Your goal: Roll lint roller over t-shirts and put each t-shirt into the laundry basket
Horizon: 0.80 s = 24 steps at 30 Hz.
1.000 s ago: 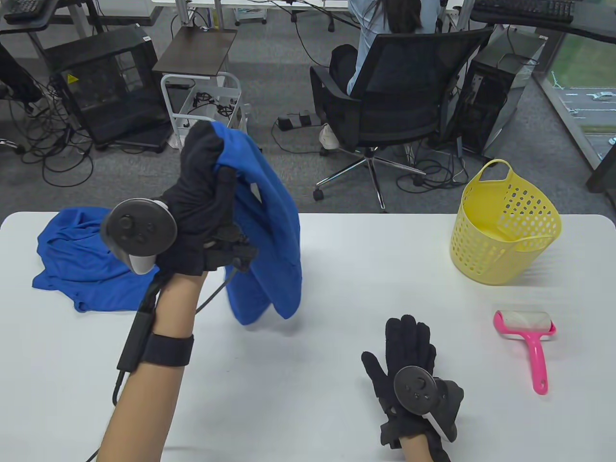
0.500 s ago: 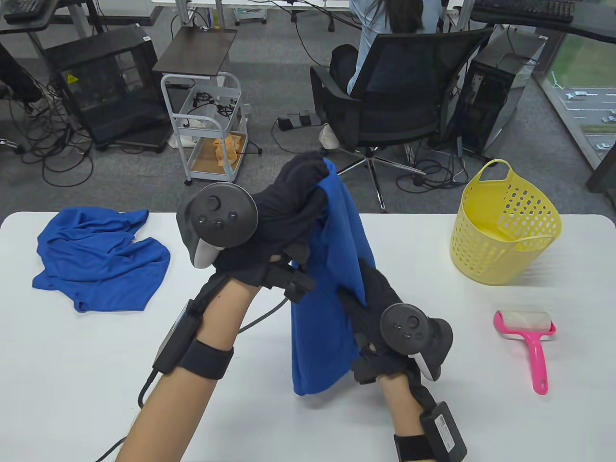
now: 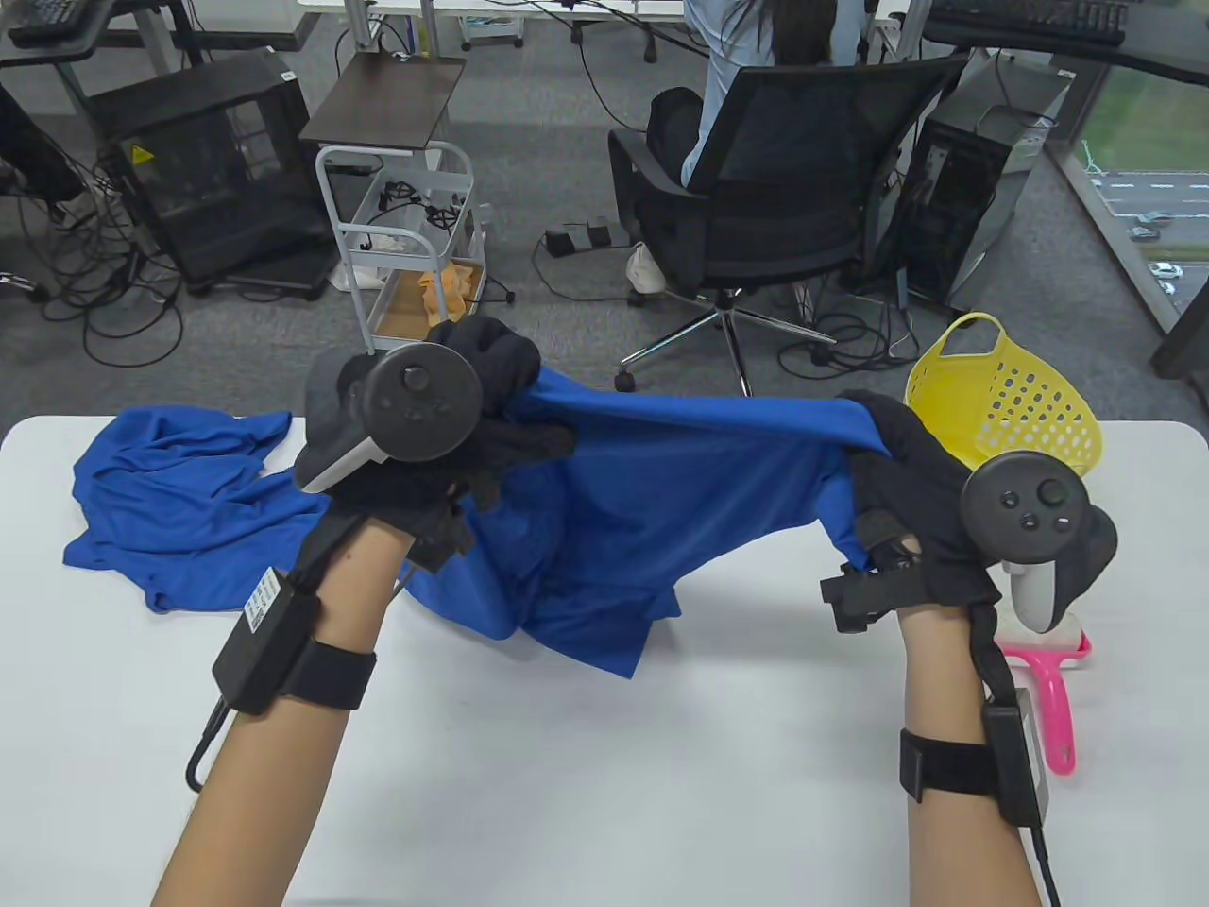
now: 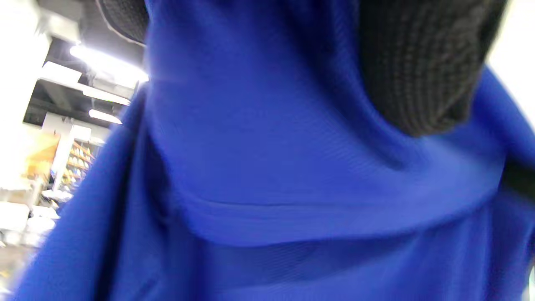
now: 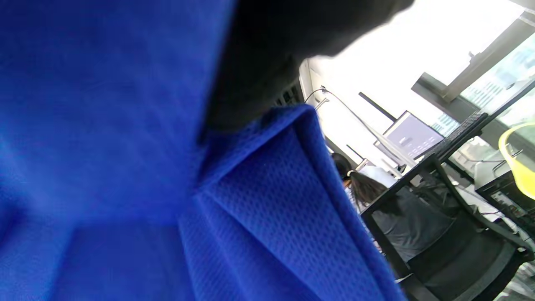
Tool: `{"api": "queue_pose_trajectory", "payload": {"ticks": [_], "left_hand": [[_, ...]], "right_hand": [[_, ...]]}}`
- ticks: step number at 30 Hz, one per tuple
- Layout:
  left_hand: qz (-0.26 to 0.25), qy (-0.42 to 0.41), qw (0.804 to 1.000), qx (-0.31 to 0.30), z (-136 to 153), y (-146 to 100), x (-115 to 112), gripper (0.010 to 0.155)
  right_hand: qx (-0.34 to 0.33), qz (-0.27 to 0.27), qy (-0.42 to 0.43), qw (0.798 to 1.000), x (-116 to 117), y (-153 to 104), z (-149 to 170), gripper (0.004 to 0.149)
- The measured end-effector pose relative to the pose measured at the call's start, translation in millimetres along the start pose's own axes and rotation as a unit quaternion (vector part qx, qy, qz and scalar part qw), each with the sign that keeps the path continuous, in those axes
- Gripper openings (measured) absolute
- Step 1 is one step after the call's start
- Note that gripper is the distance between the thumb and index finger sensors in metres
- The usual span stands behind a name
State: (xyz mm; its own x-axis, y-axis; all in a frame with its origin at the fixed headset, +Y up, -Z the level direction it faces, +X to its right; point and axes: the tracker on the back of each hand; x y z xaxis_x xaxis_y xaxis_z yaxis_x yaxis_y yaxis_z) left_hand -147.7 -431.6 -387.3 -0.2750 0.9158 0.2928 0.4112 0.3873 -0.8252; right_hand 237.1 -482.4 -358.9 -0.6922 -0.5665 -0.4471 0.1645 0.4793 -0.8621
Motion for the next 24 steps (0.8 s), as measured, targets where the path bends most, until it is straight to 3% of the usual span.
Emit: {"api": "queue_pose_trajectory", "payload": {"ticks": [2,7,10,11,13,15,16,18,19,22,24], "left_hand": [[-0.021,0.076,0.997,0.019,-2,1,1,0.061],[-0.109,0.049,0.988,0.099,7,-2,11,0.047],[-0.142,0.12,0.974,0.126,9,-6,18,0.041],[-0.155,0.12,0.971,0.134,9,-7,19,0.04],[-0.149,0.047,0.98,0.122,9,-7,23,0.039],[-0.142,-0.044,0.981,0.122,1,-6,26,0.039],[-0.14,-0.059,0.982,0.113,-3,-5,27,0.039],[-0.12,-0.077,0.985,0.099,-18,2,31,0.039],[-0.109,-0.085,0.987,0.087,-24,6,32,0.039],[-0.056,-0.118,0.99,0.058,-40,20,29,0.04],[-0.03,-0.126,0.991,0.038,-49,24,24,0.04]], "right_hand": [[-0.004,0.011,0.002,1.0,-8,7,-7,0.039],[-0.042,0.045,-0.06,0.996,-25,10,-32,0.039],[-0.06,0.051,-0.074,0.994,-28,6,-49,0.039],[-0.058,0.055,-0.084,0.993,-26,4,-53,0.039],[-0.039,0.05,-0.149,0.987,-15,6,-58,0.039],[0.007,-0.007,-0.228,0.974,4,12,-57,0.041],[0.01,-0.053,-0.25,0.967,17,15,-56,0.05],[-0.063,-0.167,-0.219,0.959,47,12,-65,0.075],[-0.127,-0.205,-0.16,0.957,61,5,-76,0.084],[-0.214,-0.253,-0.063,0.941,90,-11,-110,0.101],[-0.21,-0.234,-0.069,0.947,102,-13,-125,0.107]]}}
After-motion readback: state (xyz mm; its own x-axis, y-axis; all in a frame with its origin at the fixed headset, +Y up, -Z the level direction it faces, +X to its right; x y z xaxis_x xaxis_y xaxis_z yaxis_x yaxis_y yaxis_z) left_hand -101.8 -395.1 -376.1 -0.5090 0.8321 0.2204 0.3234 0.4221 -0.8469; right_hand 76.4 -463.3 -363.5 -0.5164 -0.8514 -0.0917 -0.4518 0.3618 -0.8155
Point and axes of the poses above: the tracker on the back of each hand, its own z axis roughly to the little-finger side, its own y axis roughly from the wrist to the fingertips, x = y × z, and after that the axes turned 4 degrees about -y, right-handed
